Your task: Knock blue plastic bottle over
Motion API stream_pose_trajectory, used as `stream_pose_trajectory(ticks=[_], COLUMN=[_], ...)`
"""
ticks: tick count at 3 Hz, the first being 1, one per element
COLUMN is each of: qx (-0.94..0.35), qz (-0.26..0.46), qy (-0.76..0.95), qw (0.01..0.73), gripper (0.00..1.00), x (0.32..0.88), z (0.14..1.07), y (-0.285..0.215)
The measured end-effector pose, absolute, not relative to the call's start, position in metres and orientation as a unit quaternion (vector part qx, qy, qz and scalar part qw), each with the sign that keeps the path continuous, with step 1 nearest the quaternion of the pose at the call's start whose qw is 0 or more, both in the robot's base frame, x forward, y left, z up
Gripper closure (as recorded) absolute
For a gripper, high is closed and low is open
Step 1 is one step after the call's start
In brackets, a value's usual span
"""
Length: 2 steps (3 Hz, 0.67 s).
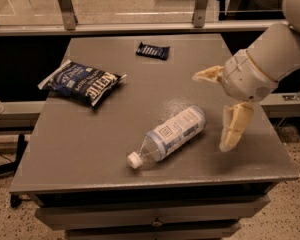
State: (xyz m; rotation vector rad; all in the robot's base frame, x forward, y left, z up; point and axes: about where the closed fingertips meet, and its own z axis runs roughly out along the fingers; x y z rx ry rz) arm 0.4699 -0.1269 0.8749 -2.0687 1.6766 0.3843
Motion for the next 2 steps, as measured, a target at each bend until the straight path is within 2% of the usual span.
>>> stream_pose_trajectory(ticks=[2], qx=[-0.588], qz=[0.206], qy=[0.694], qw=[0.36], gripper=[0.0], x=[0.477], z=[0.926], y=[-0.215])
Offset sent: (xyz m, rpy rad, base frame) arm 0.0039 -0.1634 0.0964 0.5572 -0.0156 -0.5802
